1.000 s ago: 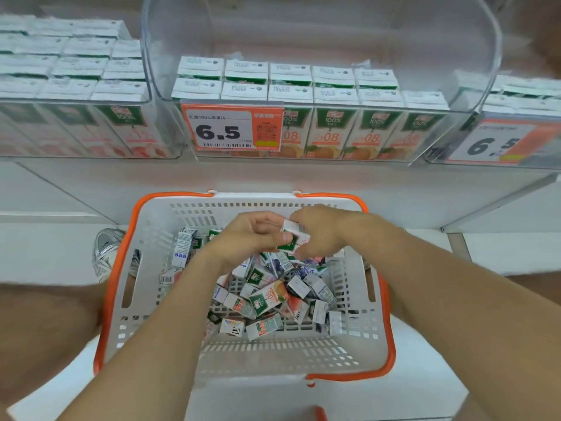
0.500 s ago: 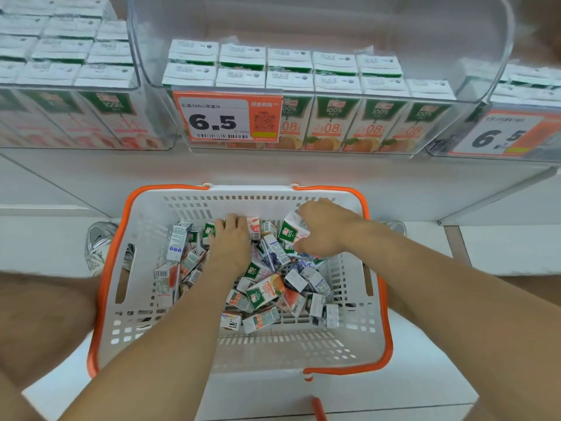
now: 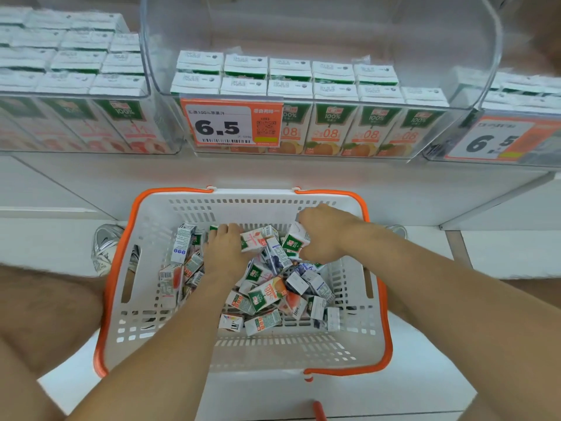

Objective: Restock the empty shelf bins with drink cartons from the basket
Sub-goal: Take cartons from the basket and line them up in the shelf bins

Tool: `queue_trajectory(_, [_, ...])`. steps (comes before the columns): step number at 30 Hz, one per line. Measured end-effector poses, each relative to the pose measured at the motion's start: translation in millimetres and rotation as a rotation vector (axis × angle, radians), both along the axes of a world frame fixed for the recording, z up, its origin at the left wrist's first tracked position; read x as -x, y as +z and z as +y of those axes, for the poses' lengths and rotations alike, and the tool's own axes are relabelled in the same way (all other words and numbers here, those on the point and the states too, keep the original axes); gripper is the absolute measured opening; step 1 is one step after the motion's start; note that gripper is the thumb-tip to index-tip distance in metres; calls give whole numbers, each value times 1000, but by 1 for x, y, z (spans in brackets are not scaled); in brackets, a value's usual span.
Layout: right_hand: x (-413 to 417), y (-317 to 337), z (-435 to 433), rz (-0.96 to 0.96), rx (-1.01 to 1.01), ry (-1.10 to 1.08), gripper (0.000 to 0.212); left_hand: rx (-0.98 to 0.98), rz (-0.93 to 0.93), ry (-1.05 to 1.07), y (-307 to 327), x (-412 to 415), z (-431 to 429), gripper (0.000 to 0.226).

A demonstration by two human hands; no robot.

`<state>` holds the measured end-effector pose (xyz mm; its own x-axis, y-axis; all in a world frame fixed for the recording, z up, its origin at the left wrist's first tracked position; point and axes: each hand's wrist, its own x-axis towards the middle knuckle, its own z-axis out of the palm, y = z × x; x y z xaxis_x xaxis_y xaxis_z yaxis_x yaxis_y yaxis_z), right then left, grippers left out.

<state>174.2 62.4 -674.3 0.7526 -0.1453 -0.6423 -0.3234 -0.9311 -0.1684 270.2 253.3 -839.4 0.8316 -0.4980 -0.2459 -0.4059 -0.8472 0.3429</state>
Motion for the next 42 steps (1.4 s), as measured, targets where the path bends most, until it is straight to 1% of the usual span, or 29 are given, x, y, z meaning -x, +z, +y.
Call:
queue_trajectory(1, [-3,6,2,-12,0,5,22,68,43,26,7,0,3,63])
queue_trajectory(3, [-9,20,7,-55,5,19,22,251,208,95,29,-1,7,58])
queue_trajectory(5, [-15,35,15,-107,9,31,22,411,405,137,62,-5,10,52])
queue_trajectory(8, [-21,62,32,-186,31,48,30,627,756,164,126,-9,18,38])
queue_trajectory(9, [-21,72,39,-208,39,52,30,657,811,140,148,-10,23,34])
queue_trajectory(10, [-21,83,46,-232,52,53,30,655,814,107,168,-13,29,31])
queue_trajectory(12, [-17,104,62,-307,92,48,30,618,765,57,204,-17,43,28])
queue_trajectory(14, [-13,123,78,-393,113,49,30,563,680,4,238,-21,59,33])
queue_trajectory(17, [-10,149,98,-510,73,64,30,459,536,-87,292,-24,81,39])
queue_trajectory(19, [-12,166,107,-614,28,49,33,433,449,-101,326,-30,94,36])
queue_trajectory(22, [-21,184,114,-822,-68,-26,47,488,349,-124,368,-45,112,27])
queue_trajectory(25, [-33,194,113,-1041,-103,-25,45,575,227,-132,400,-70,122,22])
queue_trajectory(27, [-42,201,110,-1151,-90,-9,42,631,122,-166,416,-92,123,24])
queue_trajectory(29, [-52,207,106,-1218,-111,-32,37,661,-13,-188,423,-116,116,27])
queue_trajectory(33, [-73,217,99,-1248,-128,-94,32,635,-279,-136,413,-157,82,37])
queue_trajectory(36, [-88,219,93,-1245,-121,-120,31,636,-370,-151,394,-177,51,40])
queue_trajectory(38, [-96,218,90,-1223,-96,-131,33,560,-388,-179,382,-188,34,41])
queue_trajectory(39, [-98,218,88,-1215,-84,-133,34,470,-374,-205,375,-194,26,42])
queue_trajectory(42, [-102,217,82,-1200,-72,-152,33,53,-257,-291,360,-204,10,51])
